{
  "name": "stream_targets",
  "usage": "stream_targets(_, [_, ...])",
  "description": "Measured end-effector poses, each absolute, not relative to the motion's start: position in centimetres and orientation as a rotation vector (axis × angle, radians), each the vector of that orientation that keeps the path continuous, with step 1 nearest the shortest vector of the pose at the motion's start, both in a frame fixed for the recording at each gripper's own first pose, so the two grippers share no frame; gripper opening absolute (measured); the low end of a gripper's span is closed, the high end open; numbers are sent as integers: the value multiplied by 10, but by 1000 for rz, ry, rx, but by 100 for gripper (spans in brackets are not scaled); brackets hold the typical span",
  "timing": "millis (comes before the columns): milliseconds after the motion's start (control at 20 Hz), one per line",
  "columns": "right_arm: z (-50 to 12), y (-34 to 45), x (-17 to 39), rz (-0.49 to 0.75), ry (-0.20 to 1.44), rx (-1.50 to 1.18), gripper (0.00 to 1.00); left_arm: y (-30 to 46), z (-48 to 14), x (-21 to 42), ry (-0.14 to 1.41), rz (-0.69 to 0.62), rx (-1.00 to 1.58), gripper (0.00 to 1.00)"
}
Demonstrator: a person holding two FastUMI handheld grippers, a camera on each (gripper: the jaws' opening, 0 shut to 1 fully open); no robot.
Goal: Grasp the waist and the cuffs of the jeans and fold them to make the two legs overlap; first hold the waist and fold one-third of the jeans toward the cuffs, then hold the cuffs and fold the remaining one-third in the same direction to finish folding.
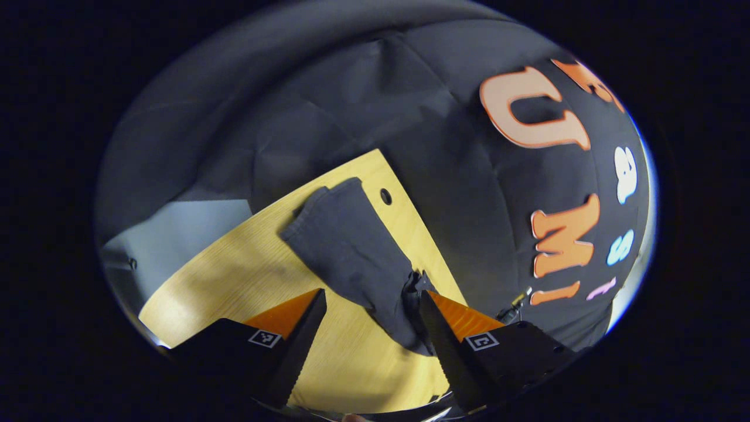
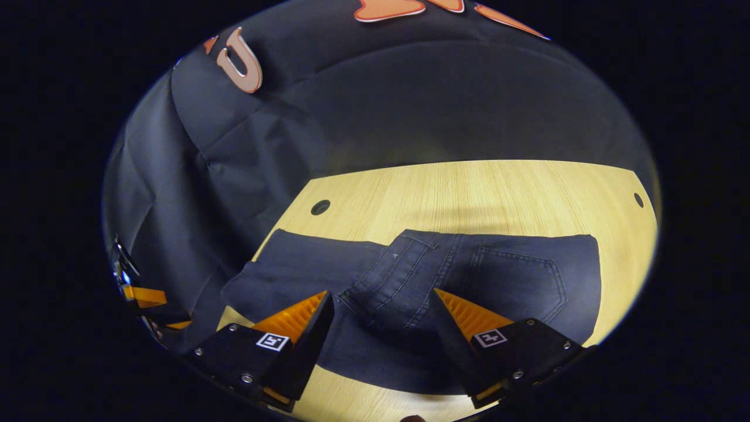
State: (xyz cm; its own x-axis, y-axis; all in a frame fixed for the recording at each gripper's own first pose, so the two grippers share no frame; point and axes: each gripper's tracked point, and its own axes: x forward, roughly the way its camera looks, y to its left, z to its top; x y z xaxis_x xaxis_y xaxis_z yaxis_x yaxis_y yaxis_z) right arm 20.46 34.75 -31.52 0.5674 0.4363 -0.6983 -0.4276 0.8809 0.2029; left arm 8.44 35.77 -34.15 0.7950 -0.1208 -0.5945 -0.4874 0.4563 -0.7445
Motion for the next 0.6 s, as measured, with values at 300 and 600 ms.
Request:
stream_targets(300, [-252,331,194,519,813,182,99,398,-392,96,590,380,-1229,98])
stream_targets(600, [-223,294,191,473,824,242,98,411,-447,128,630,435,-1242,98])
